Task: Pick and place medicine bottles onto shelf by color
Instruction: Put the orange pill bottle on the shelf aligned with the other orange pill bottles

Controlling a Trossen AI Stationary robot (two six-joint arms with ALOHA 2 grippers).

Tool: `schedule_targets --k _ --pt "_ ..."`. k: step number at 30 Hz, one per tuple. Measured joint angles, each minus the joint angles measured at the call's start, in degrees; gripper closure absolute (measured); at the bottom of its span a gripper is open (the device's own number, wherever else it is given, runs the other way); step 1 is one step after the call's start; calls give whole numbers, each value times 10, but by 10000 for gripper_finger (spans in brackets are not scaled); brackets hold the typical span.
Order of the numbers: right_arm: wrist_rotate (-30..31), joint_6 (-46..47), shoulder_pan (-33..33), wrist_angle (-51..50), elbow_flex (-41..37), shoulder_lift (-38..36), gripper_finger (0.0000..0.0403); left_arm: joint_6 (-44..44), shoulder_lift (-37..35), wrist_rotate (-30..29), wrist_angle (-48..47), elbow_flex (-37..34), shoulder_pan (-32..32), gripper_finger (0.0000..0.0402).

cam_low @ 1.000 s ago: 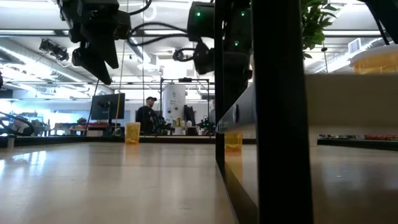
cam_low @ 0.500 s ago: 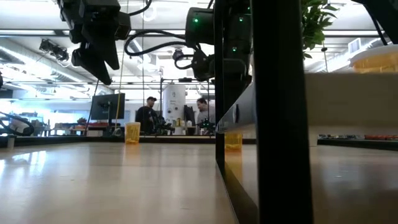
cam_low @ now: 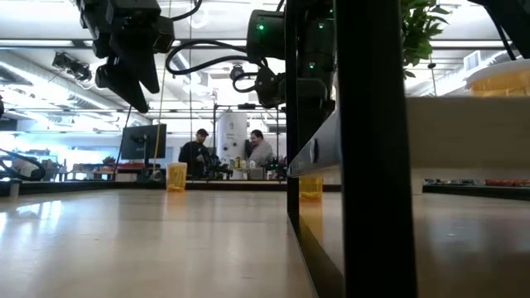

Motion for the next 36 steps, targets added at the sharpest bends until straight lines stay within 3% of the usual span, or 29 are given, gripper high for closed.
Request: schedule_targets --k 20,27,36 --pt "9 17 0 -10 0 0 167 -12 0 -17 0 0 0 100" --pt "-32 32 1 -51 0 -4 167 -12 0 -17 0 0 0 100" --pt "-36 80 27 -85 0 -56 168 -7 0 -17 -3 0 0 100"
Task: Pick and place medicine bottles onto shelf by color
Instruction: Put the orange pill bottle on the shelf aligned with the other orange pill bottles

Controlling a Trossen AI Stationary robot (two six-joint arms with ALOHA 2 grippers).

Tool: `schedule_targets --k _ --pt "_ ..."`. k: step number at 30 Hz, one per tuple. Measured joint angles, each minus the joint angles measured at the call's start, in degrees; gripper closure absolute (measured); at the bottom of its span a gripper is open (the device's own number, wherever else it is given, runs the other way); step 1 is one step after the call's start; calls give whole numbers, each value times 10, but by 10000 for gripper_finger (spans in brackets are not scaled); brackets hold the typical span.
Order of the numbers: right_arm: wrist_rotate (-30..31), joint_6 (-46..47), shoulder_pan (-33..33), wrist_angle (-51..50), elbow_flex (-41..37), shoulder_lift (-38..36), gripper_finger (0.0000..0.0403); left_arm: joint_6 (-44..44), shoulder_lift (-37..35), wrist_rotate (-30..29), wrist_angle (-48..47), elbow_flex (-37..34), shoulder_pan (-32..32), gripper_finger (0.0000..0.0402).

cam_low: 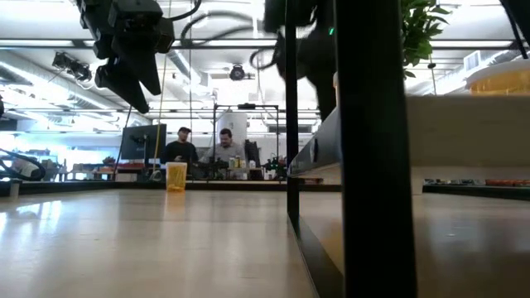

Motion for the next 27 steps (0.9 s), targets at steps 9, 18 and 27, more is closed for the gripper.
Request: schedule_targets --k 9,18,27 --pt "5 96 29 -56 0 -85 168 11 0 -1 0 0 0 100" --pt "-5 241 110 -122 0 -147 168 62 0 -4 4 0 1 100" --pt "-30 351 205 -122 9 -180 168 57 0 -9 33 0 5 99"
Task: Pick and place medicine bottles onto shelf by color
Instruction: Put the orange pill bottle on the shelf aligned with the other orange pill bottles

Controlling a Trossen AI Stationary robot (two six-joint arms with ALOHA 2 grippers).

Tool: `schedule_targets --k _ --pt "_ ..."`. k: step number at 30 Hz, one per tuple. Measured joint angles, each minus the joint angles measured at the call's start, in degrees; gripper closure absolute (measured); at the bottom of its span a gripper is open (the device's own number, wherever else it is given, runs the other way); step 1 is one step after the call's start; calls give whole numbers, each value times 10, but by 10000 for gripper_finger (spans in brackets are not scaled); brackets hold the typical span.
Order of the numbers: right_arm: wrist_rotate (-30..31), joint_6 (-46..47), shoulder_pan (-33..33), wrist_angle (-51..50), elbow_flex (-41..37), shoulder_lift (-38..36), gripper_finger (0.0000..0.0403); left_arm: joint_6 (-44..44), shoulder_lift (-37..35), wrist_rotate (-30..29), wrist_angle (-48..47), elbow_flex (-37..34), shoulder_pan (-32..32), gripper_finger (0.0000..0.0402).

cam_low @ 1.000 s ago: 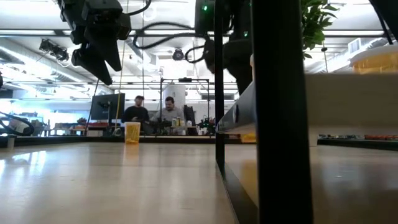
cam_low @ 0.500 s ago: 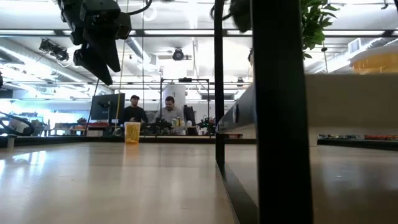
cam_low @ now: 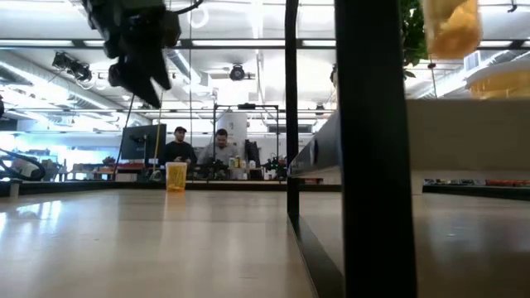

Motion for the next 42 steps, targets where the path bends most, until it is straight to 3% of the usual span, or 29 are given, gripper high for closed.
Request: schedule_targets --k 3,8,15,19,29,42 --pt "7 14 29 2 29 0 168 3 0 -1 40 0 8 99" --pt "44 72 75 4 77 0 168 90 0 -1 119 6 13 99" --pt "24 131 145 22 62 25 168 208 0 -1 249 24 13 100" --pt "19 168 169 30 62 52 168 207 0 -1 302 24 13 99" --pt "47 185 196 22 62 113 168 208 0 -1 308 24 13 99" --pt "79 231 200 17 61 114 168 208 0 -1 308 24 13 99"
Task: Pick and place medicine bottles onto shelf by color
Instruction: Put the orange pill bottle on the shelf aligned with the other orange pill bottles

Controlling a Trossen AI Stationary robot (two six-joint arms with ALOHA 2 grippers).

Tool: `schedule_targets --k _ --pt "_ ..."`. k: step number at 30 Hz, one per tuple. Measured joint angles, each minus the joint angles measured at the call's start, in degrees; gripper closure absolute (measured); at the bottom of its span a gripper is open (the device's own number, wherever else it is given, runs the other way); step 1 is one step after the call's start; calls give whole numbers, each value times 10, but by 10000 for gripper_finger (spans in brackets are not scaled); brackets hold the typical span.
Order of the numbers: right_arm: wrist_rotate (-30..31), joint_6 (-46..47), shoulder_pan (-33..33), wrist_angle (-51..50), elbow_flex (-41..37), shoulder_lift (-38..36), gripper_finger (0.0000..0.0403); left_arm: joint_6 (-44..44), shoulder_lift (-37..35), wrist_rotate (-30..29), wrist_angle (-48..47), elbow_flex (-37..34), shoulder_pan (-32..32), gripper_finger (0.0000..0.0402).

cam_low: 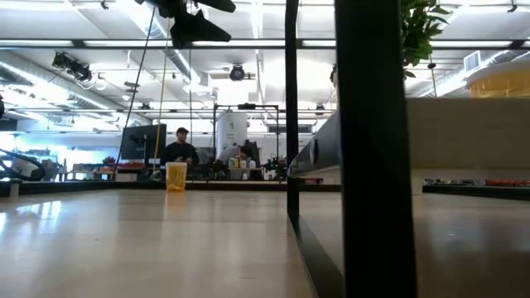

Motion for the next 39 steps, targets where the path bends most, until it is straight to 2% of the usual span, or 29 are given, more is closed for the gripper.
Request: schedule_targets --k 6,14,17,24,27,32,39 --pt "-2 2 0 5 -23 0 168 0 0 0 0 0 0 99" --pt "-53 -23 4 33 -57 0 168 0 0 0 0 0 0 99" --pt "-51 -18 4 33 -58 0 168 0 0 0 0 0 0 99" --pt "-5 38 3 38 -58 0 168 0 0 0 0 0 0 100" --pt "6 53 3 69 -76 0 168 0 0 0 0 0 0 99" --pt "-12 43 4 164 -126 0 168 0 0 0 0 0 0 99" --pt "-32 43 8 164 -143 0 168 0 0 0 0 0 0 99"
